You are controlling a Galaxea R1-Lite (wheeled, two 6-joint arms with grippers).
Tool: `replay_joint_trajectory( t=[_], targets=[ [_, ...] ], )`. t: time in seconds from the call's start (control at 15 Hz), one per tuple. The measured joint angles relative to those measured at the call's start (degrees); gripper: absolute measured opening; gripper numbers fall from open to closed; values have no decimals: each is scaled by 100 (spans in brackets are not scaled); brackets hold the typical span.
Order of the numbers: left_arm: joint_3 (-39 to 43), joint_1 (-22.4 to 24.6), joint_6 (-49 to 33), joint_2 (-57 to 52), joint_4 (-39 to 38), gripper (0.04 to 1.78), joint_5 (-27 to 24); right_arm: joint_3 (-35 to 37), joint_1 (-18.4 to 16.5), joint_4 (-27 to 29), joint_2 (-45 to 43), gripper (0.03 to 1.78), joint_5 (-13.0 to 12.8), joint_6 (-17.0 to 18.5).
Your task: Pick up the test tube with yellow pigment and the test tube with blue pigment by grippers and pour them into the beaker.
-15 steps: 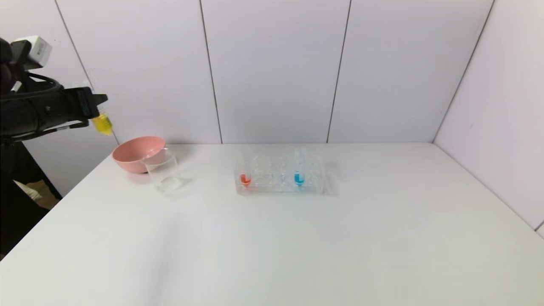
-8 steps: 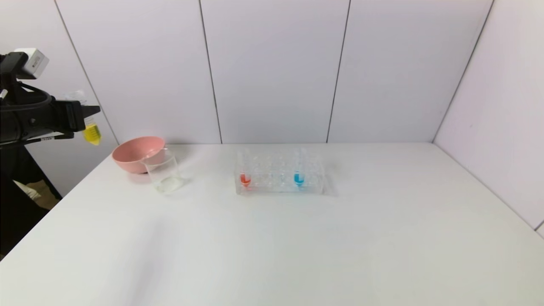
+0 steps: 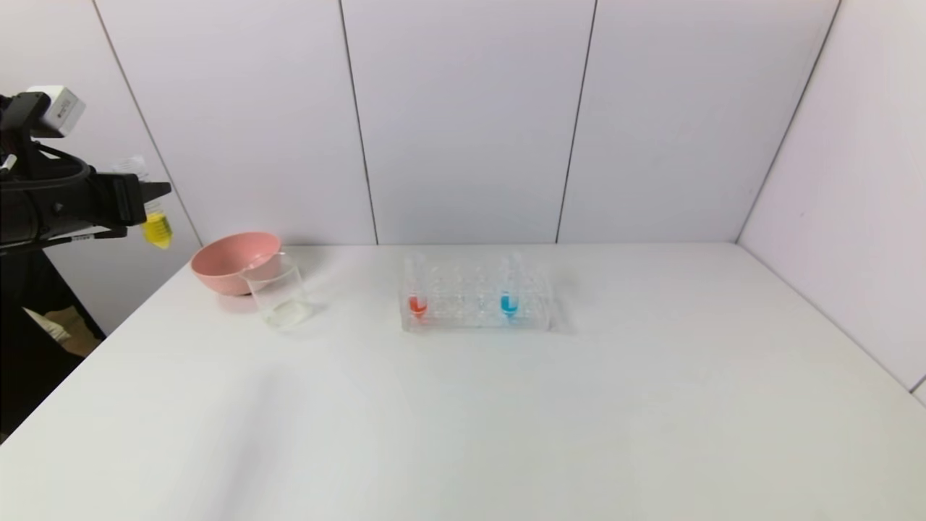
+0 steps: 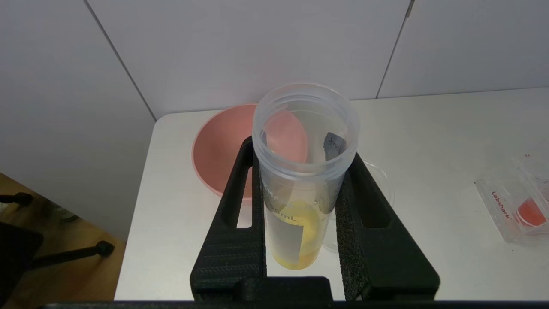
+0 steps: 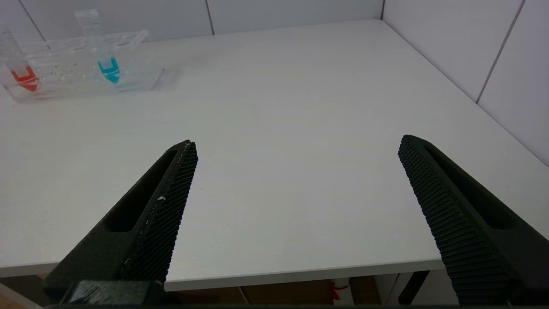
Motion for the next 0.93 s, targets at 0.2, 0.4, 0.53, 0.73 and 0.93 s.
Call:
replay_joint_trajectory(
  t=[0.2,0.4,0.53,0.73,0.93],
  targets=[
    [0,-2,2,7,4,47,-7,0,0,2,0,171,0,0],
    [20,-7,5,20,15,47,0,0,0,2,0,171,0,0],
    [24,-7,11,16,17,47,0,0,0,2,0,171,0,0],
    [61,6,33,24,30,47,-2,0,0,0,0,171,0,0],
    [91,4,50,74,6,47,-38,0,0,2,0,171,0,0]
  ],
)
